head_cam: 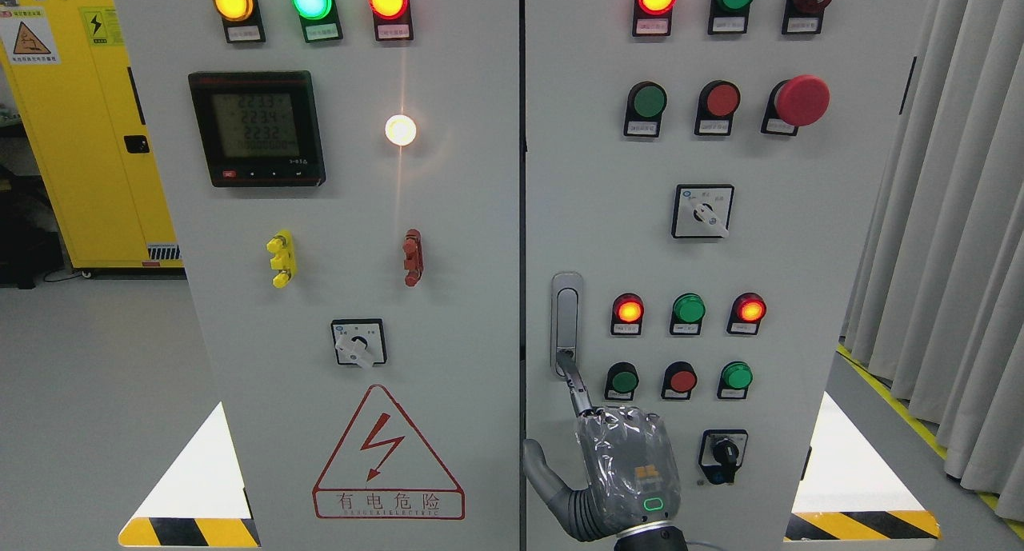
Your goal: Release door handle
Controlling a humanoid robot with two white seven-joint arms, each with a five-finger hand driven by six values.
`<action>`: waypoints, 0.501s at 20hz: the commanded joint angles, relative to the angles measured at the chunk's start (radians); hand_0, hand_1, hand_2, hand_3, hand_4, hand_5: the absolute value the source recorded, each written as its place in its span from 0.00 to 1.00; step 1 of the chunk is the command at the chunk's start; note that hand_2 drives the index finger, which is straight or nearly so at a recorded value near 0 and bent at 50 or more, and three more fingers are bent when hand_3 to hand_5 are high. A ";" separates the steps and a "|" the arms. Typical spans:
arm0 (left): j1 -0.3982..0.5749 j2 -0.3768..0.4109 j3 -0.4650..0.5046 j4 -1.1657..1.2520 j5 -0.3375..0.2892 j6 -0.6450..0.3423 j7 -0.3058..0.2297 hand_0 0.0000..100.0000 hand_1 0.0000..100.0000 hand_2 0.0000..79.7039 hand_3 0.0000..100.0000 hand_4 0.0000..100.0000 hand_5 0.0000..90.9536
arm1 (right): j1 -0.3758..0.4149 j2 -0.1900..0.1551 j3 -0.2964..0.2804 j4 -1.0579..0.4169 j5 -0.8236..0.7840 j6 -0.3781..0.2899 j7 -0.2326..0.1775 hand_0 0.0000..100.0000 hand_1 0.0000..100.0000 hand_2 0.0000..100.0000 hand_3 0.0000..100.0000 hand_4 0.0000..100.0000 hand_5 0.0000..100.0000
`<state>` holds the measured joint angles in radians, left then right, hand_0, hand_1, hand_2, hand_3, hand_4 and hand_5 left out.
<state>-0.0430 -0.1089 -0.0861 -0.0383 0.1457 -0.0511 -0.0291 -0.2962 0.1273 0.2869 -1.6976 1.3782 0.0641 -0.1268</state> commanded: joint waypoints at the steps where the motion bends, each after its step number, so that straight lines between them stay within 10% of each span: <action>1: 0.000 0.000 -0.001 0.000 0.000 0.000 0.000 0.12 0.56 0.00 0.00 0.00 0.00 | 0.000 0.000 0.000 0.006 0.001 0.000 0.001 0.48 0.30 0.00 1.00 1.00 1.00; 10: 0.000 0.000 0.000 0.000 0.000 0.000 0.000 0.12 0.56 0.00 0.00 0.00 0.00 | 0.000 0.000 -0.002 0.004 0.001 0.002 0.003 0.48 0.30 0.00 1.00 1.00 1.00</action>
<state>-0.0430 -0.1089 -0.0861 -0.0383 0.1457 -0.0511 -0.0291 -0.2956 0.1273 0.2864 -1.6948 1.3788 0.0641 -0.1253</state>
